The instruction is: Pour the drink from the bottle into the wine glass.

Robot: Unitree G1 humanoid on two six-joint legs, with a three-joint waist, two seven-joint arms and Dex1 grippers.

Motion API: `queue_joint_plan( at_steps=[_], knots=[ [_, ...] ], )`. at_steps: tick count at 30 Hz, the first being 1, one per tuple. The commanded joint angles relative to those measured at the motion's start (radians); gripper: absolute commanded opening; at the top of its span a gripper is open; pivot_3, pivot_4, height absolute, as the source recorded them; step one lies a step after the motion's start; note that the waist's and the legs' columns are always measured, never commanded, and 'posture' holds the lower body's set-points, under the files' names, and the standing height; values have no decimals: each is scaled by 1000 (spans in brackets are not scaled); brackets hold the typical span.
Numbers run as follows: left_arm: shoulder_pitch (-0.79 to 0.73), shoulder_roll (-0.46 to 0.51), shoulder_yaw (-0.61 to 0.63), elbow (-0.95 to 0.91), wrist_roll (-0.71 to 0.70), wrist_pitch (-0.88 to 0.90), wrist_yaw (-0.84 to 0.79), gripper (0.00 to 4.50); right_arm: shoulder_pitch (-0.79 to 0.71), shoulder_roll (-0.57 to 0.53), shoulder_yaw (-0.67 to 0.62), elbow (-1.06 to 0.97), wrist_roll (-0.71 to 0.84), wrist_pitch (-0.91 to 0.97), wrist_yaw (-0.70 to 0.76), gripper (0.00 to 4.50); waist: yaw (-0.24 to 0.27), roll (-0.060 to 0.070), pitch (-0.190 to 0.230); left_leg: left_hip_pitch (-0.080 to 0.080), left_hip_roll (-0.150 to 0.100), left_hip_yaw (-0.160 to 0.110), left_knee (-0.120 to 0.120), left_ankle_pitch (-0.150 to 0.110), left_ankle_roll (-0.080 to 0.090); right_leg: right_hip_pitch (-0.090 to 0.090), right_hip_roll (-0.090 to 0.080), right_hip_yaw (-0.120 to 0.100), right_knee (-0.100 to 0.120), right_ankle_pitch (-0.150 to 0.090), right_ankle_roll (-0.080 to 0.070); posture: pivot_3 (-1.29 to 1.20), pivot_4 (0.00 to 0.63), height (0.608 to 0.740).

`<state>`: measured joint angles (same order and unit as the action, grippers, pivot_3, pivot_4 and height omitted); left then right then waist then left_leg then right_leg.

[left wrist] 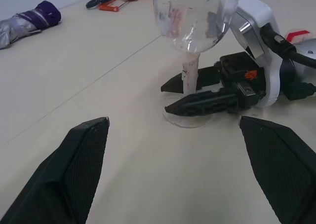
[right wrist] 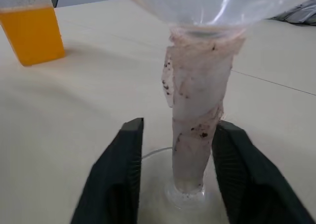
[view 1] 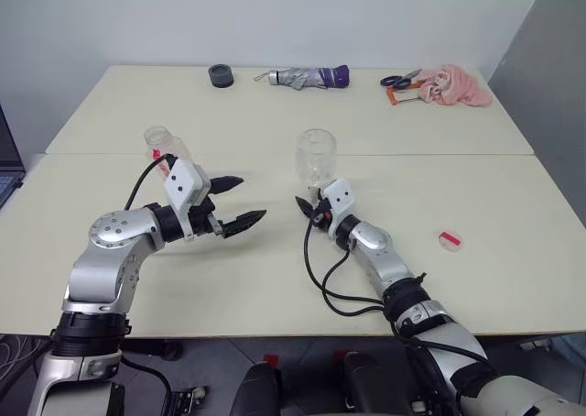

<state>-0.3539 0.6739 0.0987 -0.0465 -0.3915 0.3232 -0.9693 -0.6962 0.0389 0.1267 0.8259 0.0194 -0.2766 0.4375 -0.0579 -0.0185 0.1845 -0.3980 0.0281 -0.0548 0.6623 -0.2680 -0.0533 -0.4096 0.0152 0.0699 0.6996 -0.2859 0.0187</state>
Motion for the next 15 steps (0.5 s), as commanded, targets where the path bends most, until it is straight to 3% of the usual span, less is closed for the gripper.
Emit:
queue_joint_plan(
  at_steps=[1, 4, 14, 15],
  knots=[
    [-8, 12, 3, -16, 7, -32, -10, 4500, 1, 4, -9, -34, 8, -12, 11, 3449, 0, 0, 0, 0, 0, 0, 0, 0, 0, 0, 0, 0, 0, 0, 0, 0, 150, 740],
    [-8, 10, -1, -8, 12, -43, -13, 4500, 16, -1, -15, -58, 17, 6, 13, 4465, 0, 0, 0, 0, 0, 0, 0, 0, 0, 0, 0, 0, 0, 0, 0, 0, 150, 740],
    [30, 7, 8, 7, 30, -94, 7, 4500, 135, -2, -24, -375, 69, 162, 1, 4465, 1, 0, 0, 0, 1, 0, 0, 0, 0, 0, 0, 0, 0, 0, 0, 0, 150, 740],
    [31, 7, 8, 7, 31, -96, 8, 4500, 136, 3, -23, -388, 67, 169, -7, 4300, 1, 0, 0, 0, 1, 0, 0, 0, 0, 0, 0, 0, 0, 0, 0, 0, 150, 740]
  ],
)
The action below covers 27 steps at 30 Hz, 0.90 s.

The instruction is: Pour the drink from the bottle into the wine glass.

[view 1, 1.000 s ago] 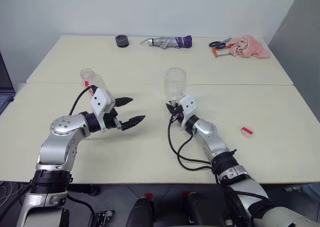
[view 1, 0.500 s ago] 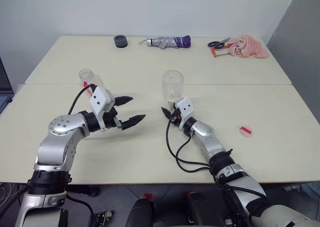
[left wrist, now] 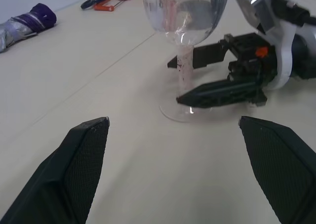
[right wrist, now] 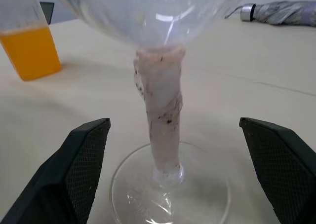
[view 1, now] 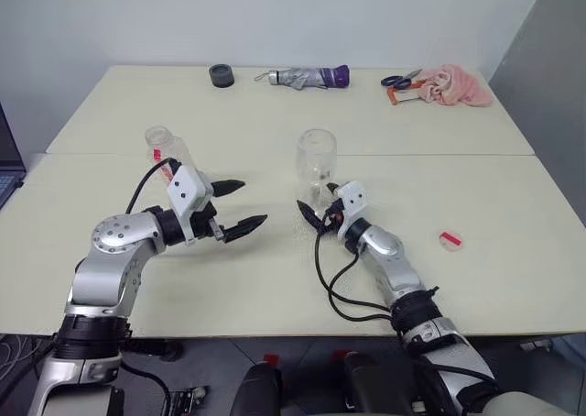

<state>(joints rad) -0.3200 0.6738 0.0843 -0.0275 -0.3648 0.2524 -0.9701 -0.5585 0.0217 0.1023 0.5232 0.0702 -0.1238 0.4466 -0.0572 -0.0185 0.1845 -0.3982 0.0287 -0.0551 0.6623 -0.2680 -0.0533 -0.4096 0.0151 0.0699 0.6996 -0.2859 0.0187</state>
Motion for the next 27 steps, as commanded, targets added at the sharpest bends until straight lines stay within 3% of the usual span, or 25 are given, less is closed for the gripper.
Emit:
queue_joint_plan(
  at_steps=[1, 2, 12, 27],
  knots=[
    [-3, 7, 22, -11, 5, -26, 10, 4500, -4, 25, 2, -92, 19, 22, -18, 4097, 0, 0, 0, 0, 0, 0, 0, 0, 0, 0, 0, 0, 0, 0, 0, 0, 150, 740],
    [-3, 7, 22, -10, 5, -27, 11, 4500, -7, 30, 2, -93, 20, 28, -21, 3890, 0, 0, 0, 0, 0, 0, 0, 0, 0, 0, 0, 0, 0, 0, 0, 0, 150, 740],
    [11, 8, 37, -21, 3, -25, 32, 4500, -79, 78, 31, -13, 4, 3, 10, 318, -1, 0, 0, 0, -1, 0, 0, 0, 0, 0, 1, 0, 0, 0, 0, 0, 150, 740],
    [30, 7, 60, -44, -8, -11, 59, 4500, -212, 136, 31, 252, 1, -95, 49, 221, -1, 0, 0, 1, 0, 0, 0, 0, 0, 0, 1, 0, 0, 0, 0, 0, 150, 740]
  ],
)
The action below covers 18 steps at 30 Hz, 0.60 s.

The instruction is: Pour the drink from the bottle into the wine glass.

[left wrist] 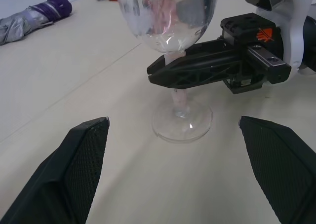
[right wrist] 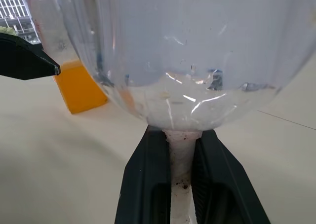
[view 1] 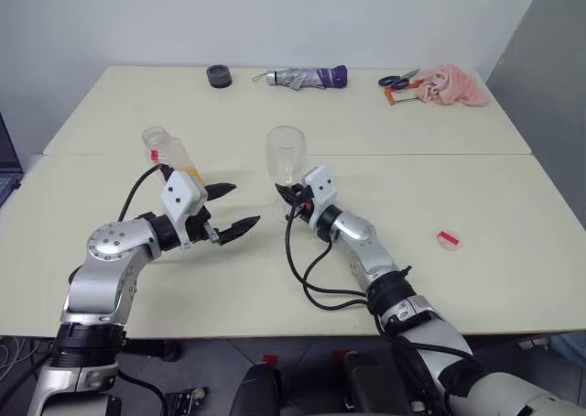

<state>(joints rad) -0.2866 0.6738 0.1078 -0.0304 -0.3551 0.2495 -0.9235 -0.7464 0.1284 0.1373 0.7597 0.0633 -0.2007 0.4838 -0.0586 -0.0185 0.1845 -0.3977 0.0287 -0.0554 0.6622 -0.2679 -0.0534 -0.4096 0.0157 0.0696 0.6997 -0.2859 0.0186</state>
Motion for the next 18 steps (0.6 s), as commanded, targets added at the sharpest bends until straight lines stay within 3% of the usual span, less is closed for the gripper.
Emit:
queue_joint_plan(
  at_steps=[1, 13, 18],
  knots=[
    [-4, 4, 41, -43, -25, -2, 14, 4500, -23, 27, -6, 18, 8, -20, 8, 221, 0, 0, 0, 0, 0, 0, 0, 0, 0, 0, 0, 0, 0, 0, 0, 0, 150, 740],
    [-20, -12, 47, -57, -73, 43, 37, 4500, 6, 13, -17, -23, 35, 4, 29, 4300, 0, 0, 0, 0, 0, 0, 0, 0, 0, 0, 0, 0, 0, 0, 0, 0, 150, 740],
    [-26, -14, 42, -64, -80, 50, 47, 4500, 28, 2, -14, -53, 39, 17, 34, 4457, 0, 0, 0, 0, 0, 0, 0, 0, 0, 0, -1, 0, 0, 0, 0, 0, 150, 740]
  ],
)
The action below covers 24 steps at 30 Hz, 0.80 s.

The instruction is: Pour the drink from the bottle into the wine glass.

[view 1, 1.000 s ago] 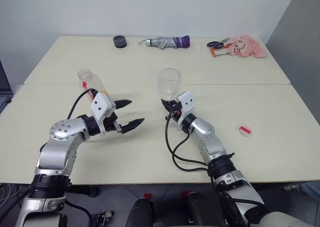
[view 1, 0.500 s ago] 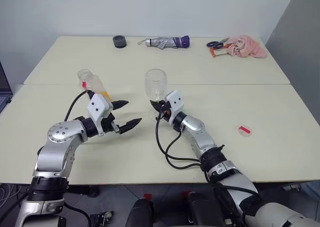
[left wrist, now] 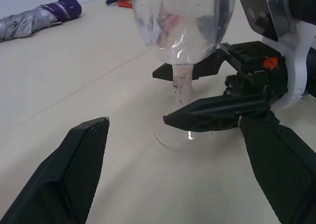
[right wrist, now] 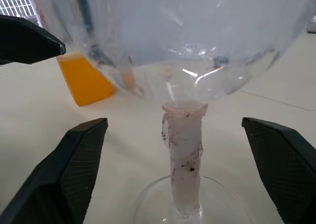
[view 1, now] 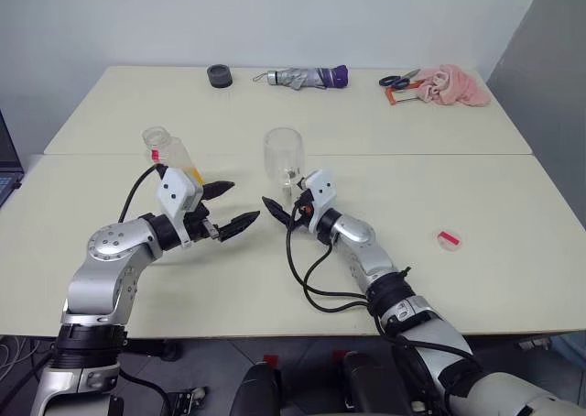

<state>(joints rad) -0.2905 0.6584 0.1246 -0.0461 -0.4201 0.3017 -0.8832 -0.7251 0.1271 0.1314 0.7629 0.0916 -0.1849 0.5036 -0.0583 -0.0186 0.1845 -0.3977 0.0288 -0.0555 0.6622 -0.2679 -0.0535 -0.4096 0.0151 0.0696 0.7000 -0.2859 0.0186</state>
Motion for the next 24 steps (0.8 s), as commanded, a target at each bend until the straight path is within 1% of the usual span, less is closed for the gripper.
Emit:
queue_joint_plan(
  at_steps=[1, 4, 10, 16, 18, 21, 24],
  knots=[
    [-23, 0, 24, -49, -16, -3, 9, 4500, 16, 0, -5, -67, 10, 5, 17, 4457, 0, 0, 0, 0, 0, 0, 0, 0, 0, 0, 0, 0, 0, 0, 0, 0, 150, 740],
    [-28, -2, 22, -54, -18, 0, 14, 4500, 52, -19, 5, -107, 6, 19, 31, 4457, 0, 0, 0, 0, 0, 0, 0, 0, 0, 0, 0, 0, 0, 0, 0, 0, 150, 740],
    [-24, -10, 22, -76, -27, 8, 26, 4500, 150, -90, 15, -272, 12, 85, 64, 4457, 1, 0, 0, 0, 0, 0, 0, 0, 0, 0, 0, 0, 0, 0, 0, 0, 150, 740],
    [12, -14, 33, -120, -42, 23, 40, 4500, 284, -190, 44, -529, 28, 206, 123, 4457, 2, 0, 0, 0, 0, 0, 0, 0, 0, 0, 0, 0, 0, 0, 0, 0, 150, 740],
    [40, -20, 41, -147, -52, 35, 57, 4500, 339, -230, 60, -630, 26, 243, 140, 4457, 2, 0, 0, -1, 0, -1, 0, 0, 0, 0, 0, 0, -1, 0, 0, 0, 150, 740],
    [145, -43, 64, -195, -37, 36, 120, 4500, 437, -293, 68, -801, 25, 292, 142, 4457, 2, 0, 0, 0, 0, 0, 0, 0, 0, 1, -1, 0, -1, 0, 0, 0, 150, 740],
    [223, -80, 79, -215, 5, 10, 199, 4500, 486, -333, 69, -896, 28, 312, 140, 4457, 2, 0, 0, 0, 0, 0, -1, 0, 0, 1, -1, 1, -2, 0, 1, 0, 150, 740]
  ],
)
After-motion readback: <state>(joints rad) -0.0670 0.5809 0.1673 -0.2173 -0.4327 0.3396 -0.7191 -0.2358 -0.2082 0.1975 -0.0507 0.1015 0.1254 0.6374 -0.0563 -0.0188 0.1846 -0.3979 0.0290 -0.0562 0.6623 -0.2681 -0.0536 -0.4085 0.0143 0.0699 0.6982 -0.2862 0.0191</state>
